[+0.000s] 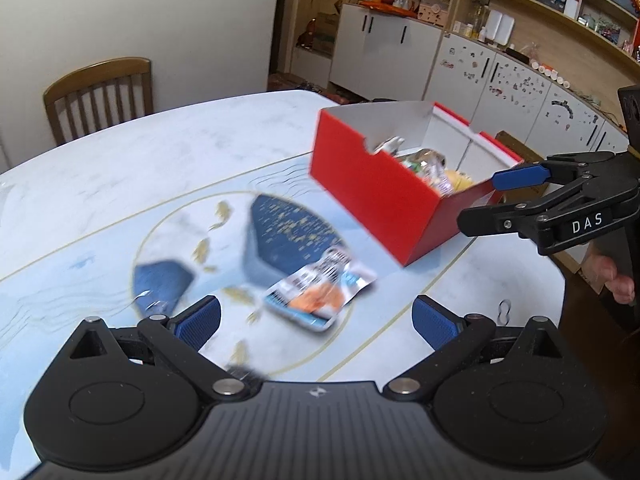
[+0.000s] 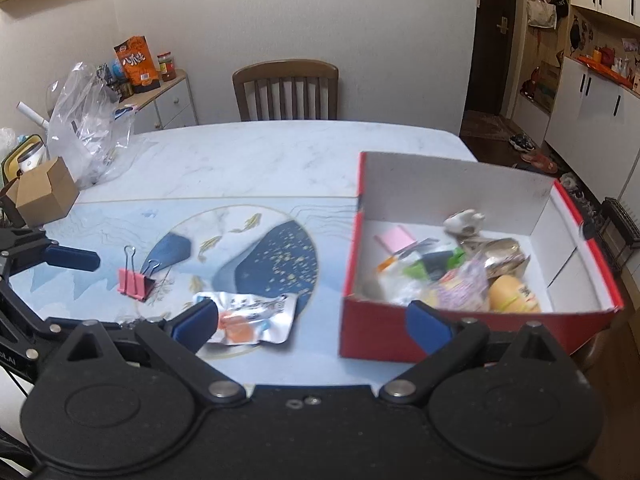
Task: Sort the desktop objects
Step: 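Withdraw both open grippers from the shoebox back over the table, then grasp the black bag of small parts with the right gripper while the left grasps the white USB cable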
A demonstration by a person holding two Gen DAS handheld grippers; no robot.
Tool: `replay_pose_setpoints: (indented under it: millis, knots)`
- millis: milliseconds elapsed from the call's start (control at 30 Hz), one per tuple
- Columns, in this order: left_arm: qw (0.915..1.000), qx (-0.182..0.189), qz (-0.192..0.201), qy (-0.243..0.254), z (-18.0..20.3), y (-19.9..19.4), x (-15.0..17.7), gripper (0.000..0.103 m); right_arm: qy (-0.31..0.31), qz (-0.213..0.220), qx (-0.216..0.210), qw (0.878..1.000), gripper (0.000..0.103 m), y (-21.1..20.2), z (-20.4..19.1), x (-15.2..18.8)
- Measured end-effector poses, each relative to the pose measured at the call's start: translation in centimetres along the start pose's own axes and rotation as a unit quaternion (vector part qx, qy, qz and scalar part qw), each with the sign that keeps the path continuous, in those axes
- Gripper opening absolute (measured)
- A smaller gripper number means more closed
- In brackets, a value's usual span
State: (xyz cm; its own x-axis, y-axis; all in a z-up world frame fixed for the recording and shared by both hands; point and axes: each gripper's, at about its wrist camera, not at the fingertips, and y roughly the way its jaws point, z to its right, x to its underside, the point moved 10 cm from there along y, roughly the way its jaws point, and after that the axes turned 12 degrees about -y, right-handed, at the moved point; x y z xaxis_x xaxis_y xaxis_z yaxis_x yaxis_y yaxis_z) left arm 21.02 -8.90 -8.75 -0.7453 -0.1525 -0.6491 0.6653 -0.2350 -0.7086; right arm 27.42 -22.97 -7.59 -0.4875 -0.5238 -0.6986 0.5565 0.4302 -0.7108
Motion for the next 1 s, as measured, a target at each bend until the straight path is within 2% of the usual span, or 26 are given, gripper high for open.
replay_pose_setpoints:
  millis: [467,700,1000]
  knots:
    - [0.9993,-0.028,-0.025,-0.01,-7.1,-2.1,5.2,0.102,-0.005,-0.026,-0.003,1.0,0.1,2.8,-5.7,1.0]
    - [0.9986,-0.041,-0.033,0.01,-9.0,-1.8,7.2,0.102,-0.016,-0.031,-0.016,0.999,0.1,4.0,-9.2,0.9]
    - [0.9981,-0.04,-0.044,0.015,-10.8,-0.6,8.4,0.101,-0.024,-0.043,-0.047,0.998,0.1,5.5,-13.5,0.8]
